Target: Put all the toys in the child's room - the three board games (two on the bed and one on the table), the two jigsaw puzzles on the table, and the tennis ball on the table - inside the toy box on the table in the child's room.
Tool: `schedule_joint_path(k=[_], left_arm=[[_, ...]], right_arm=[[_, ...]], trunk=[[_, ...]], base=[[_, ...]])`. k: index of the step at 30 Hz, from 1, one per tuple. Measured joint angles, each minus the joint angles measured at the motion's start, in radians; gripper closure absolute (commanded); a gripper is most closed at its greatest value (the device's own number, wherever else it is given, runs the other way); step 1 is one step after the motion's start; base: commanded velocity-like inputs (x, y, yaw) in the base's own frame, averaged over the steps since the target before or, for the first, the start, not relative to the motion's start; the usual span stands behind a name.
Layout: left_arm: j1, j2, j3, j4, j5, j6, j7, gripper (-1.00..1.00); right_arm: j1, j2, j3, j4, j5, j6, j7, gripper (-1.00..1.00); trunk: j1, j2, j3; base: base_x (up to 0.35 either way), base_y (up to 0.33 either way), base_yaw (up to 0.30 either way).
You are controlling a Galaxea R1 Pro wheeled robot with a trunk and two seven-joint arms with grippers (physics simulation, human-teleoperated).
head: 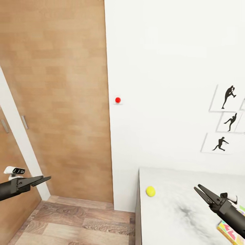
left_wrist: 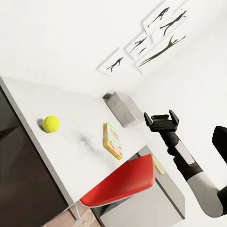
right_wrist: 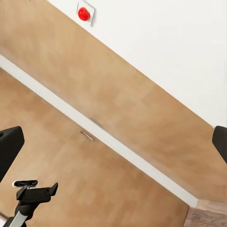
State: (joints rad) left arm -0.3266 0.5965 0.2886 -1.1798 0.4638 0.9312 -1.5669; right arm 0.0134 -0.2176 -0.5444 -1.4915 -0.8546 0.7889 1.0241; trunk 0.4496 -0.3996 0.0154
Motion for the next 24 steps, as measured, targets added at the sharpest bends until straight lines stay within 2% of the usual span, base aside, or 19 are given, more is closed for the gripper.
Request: schedule_joint_path(k=[9,16,24], left_arm=[[0.0,0.001,0.0,0.0,0.001,0.0,0.0,-1.0],[0.0,0.001,0.001,0.001,0.001,0.0,0.0,-1.0],[0.0,0.002,0.002,0.002,0.001,0.0,0.0,-1.0]], right_arm=[[0.0,0.0,0.0,0.0,0.0,0.0,0.001,-1.0],[0.0,0.0,0.0,0.001,0.0,0.0,0.001,-1.0],[0.0,0.0,0.0,0.001,0.0,0.0,0.001,-1.0]], trunk=[[0.0,0.0,0.003],[0.0,0.0,0.003],[0.0,0.0,0.006]], base=[[0.0,-0.119,-0.033],[0.006,-0.035,-0.003],[0.118,-0.005,-0.074]])
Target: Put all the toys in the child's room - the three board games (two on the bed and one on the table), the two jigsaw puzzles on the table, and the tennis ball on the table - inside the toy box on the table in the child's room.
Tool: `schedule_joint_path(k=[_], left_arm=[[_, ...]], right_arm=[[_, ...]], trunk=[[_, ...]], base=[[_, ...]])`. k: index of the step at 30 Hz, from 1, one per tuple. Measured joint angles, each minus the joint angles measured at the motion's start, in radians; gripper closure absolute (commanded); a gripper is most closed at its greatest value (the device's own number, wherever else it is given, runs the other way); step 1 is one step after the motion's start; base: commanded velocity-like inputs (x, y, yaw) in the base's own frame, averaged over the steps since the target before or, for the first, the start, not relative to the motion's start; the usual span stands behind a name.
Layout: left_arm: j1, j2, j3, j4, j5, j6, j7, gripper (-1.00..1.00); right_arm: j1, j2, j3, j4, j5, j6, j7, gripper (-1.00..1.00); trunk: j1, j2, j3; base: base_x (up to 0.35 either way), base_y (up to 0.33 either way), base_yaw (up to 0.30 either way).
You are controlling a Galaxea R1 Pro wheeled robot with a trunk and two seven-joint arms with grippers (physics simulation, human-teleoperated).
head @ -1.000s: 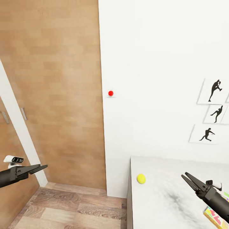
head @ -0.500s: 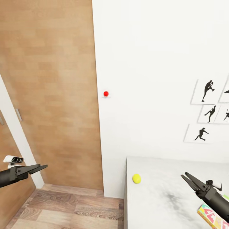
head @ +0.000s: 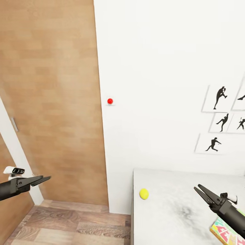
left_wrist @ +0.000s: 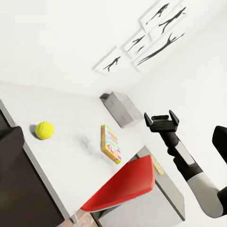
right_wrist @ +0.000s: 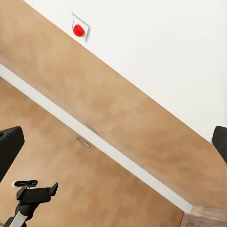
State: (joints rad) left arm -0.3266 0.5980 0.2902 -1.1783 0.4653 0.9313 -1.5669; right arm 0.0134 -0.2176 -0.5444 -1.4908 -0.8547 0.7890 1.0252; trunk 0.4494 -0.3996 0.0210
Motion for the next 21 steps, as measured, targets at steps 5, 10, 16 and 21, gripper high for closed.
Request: schedule_joint_path(k=[5,10,16,21], left_arm=[[0.0,0.0,0.0,0.0,0.0,0.0,0.0,-1.0],[0.0,0.0,0.0,0.0,0.0,0.0,0.0,-1.0],[0.0,0.0,0.0,0.0,-0.001,0.0,0.0,-1.0],[0.0,0.0,0.0,0.0,-0.001,0.0,0.0,-1.0]], right_arm=[[0.0,0.0,0.0,0.0,0.0,0.0,0.0,-1.0],[0.0,0.0,0.0,0.0,0.0,-0.001,-0.001,-1.0],[0.0,0.0,0.001,0.0,0.001,-0.004,-0.002,-1.0],[0.0,0.0,0.0,0.001,0.001,-0.01,-0.003,-1.0]], trunk=[[0.0,0.0,0.005],[0.0,0.0,0.007],[0.0,0.0,0.008],[0.0,0.0,0.008]], base=[[0.045,-0.001,-0.141],[0.013,0.0,-0.048],[0.003,-0.025,-0.013],[0.001,-0.098,-0.003]])
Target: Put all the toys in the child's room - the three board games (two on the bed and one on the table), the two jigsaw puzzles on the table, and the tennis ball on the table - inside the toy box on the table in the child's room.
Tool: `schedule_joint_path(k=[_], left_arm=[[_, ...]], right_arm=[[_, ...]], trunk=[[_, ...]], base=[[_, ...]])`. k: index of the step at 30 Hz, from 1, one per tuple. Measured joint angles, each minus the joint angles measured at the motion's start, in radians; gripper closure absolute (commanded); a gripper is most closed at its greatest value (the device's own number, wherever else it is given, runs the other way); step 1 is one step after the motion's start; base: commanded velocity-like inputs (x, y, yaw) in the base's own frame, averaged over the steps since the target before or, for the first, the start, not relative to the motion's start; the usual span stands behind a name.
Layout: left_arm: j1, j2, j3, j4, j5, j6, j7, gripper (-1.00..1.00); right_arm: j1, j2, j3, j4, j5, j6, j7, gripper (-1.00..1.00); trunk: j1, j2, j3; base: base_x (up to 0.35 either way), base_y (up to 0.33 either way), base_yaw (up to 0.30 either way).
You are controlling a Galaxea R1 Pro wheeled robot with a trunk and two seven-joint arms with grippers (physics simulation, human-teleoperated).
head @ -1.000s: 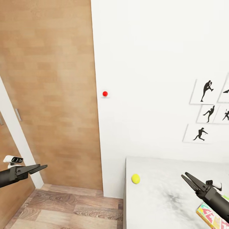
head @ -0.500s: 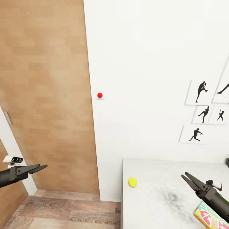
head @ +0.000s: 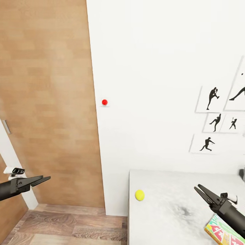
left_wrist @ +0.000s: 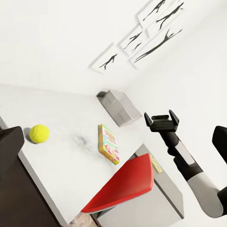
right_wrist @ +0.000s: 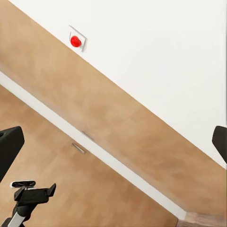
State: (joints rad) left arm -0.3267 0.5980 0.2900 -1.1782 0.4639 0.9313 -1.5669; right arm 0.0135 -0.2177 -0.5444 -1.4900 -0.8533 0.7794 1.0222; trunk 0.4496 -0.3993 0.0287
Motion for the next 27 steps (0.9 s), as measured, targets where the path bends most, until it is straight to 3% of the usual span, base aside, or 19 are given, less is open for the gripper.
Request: schedule_joint_path(k=[27], left_arm=[[0.0,0.0,-0.001,0.0,0.0,0.0,0.0,-1.0]], right_arm=[[-0.001,0.0,-0.002,-0.002,0.0,0.013,-0.048,-1.0]], trunk=[[0.0,0.0,0.0]], base=[[0.0,-0.042,0.0]])
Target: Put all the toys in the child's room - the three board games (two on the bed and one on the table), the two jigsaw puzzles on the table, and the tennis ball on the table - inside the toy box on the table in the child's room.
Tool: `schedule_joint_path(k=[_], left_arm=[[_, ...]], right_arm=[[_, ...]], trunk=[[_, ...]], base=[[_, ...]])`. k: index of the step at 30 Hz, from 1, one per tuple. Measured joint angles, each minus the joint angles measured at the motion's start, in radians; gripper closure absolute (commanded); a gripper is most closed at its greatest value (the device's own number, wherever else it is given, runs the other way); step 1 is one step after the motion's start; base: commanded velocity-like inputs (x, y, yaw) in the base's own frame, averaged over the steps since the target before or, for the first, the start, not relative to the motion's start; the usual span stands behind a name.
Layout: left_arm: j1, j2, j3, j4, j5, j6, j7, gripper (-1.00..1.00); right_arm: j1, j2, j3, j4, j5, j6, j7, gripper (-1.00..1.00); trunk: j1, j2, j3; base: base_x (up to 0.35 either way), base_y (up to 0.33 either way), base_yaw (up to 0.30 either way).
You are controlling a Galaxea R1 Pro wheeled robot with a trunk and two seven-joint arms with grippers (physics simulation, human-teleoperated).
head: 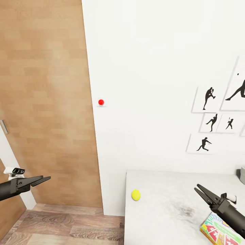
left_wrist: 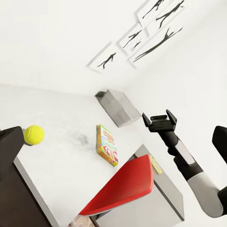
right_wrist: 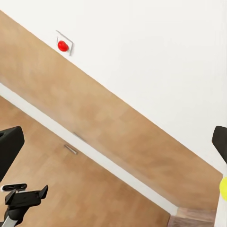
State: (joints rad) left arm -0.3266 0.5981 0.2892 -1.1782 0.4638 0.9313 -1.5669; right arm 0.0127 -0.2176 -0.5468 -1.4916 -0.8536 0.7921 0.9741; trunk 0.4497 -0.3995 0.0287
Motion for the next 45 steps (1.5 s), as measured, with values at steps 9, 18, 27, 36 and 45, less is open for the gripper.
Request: schedule_joint_path(k=[9,18,27,36,45], left_arm=[[0.0,-0.003,-0.002,0.0,-0.002,0.0,0.0,-1.0],[0.0,-0.003,-0.002,0.0,-0.001,0.0,0.0,-1.0],[0.0,-0.002,-0.002,0.0,0.0,0.0,0.0,-1.0],[0.0,-0.002,-0.002,0.0,-0.001,0.0,0.0,-1.0],[0.0,-0.002,-0.001,0.0,0.0,0.0,0.0,-1.0]], right_arm=[[-0.067,-0.046,-0.004,-0.031,-0.011,0.183,-0.187,-1.0],[-0.378,-0.117,0.06,0.035,-0.029,0.251,-0.632,-1.0],[-0.564,-0.23,0.149,0.353,-0.02,0.25,-0.915,-1.0],[-0.622,-0.286,0.171,0.548,0.001,0.252,-1.137,-1.0],[-0.635,-0.301,0.175,0.611,0.005,0.253,-1.285,-1.0]], trunk=[[0.0,0.0,0.0],[0.0,0.0,0.0],[0.0,0.0,0.0],[0.0,0.0,0.0],[0.0,0.0,0.0]], base=[[0.0,0.0,0.0],[0.0,0.0,0.0],[0.0,0.0,0.0],[0.0,0.0,0.0],[0.0,0.0,0.0]])
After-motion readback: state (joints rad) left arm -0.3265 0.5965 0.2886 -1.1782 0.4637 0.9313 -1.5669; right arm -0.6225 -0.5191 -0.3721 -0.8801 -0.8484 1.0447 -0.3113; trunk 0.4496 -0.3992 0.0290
